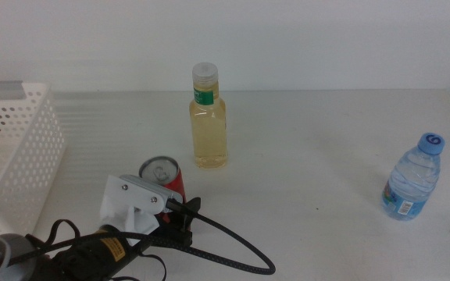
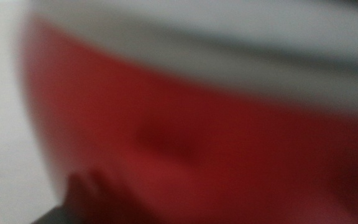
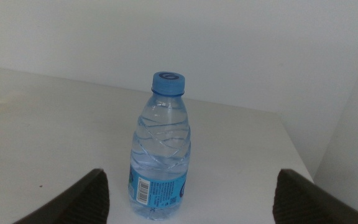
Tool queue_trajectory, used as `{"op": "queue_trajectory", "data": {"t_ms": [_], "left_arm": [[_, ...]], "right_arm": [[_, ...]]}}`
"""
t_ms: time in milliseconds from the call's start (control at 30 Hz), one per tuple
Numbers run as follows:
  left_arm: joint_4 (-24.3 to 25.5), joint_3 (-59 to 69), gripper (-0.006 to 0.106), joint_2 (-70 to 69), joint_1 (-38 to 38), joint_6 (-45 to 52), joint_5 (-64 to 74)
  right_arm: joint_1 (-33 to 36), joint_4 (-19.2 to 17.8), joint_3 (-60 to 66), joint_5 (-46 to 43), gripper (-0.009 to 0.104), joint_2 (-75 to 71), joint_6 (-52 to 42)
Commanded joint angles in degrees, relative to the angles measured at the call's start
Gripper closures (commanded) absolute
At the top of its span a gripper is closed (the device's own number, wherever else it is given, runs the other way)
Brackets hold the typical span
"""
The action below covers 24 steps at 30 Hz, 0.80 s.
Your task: Use arms to grab the bottles and put them into the dustbin to the left of the table.
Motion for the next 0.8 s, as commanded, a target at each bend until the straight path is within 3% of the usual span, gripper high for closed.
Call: {"op": "queue_trajectory", "data": {"t_ms": [0, 233, 500, 767], "left_arm": [[0.3, -1.2, 0.051, -1.8, -0.1, -0.9, -10.3], [0.6, -0.9, 0.104, -2.1, -0.1, -4.0, -10.1], [1.2, -0.9, 0.105, -8.3, -0.1, -2.3, -3.1], [1.2, -0.9, 0.105, -20.6, -0.1, -0.9, 13.0]], "right_arm": [[-0.5, -0.4, -0.4, -4.2, 0.026, -1.6, -0.3], [-0.5, -0.4, -0.4, -4.2, 0.026, -1.6, -0.3], [-0.5, -0.4, -0.4, -4.3, 0.026, -1.6, -0.3], [-0.5, -0.4, -0.4, -4.3, 0.026, -1.6, -0.3]]}}
